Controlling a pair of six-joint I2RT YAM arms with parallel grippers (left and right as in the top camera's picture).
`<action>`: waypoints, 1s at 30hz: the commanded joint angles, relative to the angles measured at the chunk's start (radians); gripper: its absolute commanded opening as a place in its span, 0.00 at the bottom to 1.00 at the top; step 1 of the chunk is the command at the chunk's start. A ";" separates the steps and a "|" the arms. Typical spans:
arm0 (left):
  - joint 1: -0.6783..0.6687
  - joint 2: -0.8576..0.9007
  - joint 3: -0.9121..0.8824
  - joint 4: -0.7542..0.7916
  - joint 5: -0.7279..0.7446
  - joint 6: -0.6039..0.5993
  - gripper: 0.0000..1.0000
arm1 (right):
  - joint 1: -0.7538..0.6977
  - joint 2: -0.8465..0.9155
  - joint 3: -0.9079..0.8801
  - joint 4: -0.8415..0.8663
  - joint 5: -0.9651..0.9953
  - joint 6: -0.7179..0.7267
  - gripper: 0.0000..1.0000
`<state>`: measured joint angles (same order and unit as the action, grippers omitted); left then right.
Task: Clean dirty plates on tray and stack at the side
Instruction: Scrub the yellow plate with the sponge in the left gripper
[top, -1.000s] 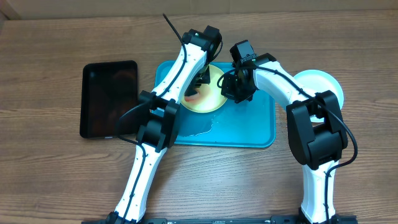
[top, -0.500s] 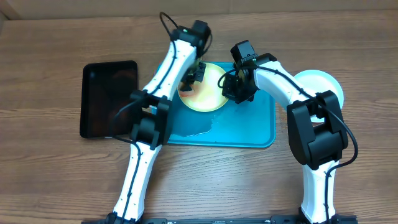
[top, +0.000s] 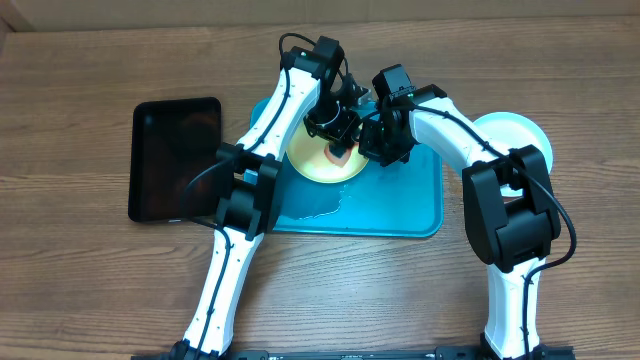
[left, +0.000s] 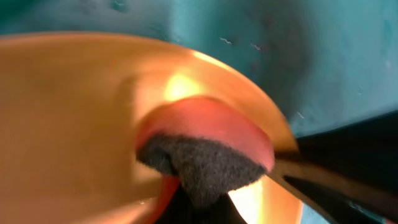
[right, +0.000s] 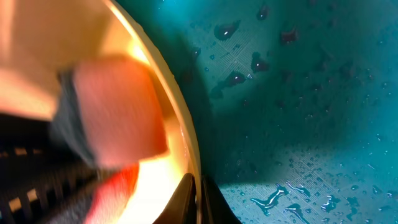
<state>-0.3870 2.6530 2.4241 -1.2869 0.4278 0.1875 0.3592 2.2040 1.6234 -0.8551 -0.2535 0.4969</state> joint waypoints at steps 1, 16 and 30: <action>-0.006 0.031 -0.014 0.044 -0.367 -0.300 0.04 | 0.012 0.039 -0.007 -0.011 0.012 -0.034 0.04; -0.006 0.031 -0.014 -0.087 -0.802 -0.689 0.04 | 0.012 0.039 -0.007 -0.010 0.012 -0.034 0.04; -0.006 0.031 -0.014 -0.208 0.057 0.083 0.04 | 0.012 0.039 -0.007 -0.010 0.012 -0.034 0.04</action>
<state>-0.3580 2.6366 2.4325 -1.4963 0.2760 0.1238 0.3683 2.2063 1.6234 -0.8562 -0.2657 0.4751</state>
